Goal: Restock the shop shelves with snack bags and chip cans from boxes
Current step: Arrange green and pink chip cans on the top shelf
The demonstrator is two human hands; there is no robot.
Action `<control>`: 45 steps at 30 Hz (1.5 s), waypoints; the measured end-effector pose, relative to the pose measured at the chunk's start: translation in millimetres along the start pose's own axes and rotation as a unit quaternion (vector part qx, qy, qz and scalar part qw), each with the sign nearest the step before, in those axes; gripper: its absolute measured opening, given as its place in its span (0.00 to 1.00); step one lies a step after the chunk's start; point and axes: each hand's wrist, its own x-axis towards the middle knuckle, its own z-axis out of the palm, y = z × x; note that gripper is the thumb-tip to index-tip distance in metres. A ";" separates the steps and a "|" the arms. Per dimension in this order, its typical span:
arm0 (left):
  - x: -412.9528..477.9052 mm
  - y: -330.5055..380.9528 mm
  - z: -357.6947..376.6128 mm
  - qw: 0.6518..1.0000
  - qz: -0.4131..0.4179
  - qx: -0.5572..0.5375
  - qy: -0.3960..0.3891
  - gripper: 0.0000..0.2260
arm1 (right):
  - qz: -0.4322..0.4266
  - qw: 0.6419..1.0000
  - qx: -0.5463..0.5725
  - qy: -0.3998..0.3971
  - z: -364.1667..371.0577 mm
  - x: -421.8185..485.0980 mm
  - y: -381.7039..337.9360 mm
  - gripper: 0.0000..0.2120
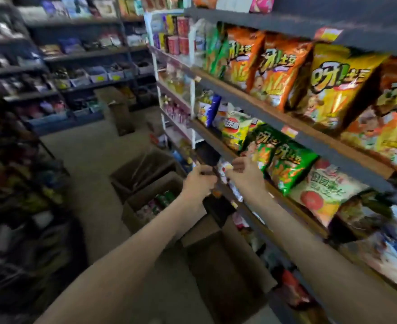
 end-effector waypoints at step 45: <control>634.2 -522.9 -278.8 0.927 -0.274 0.245 0.070 0.36 | 0.308 0.911 -0.153 -0.229 676.4 408.1 474.5 0.33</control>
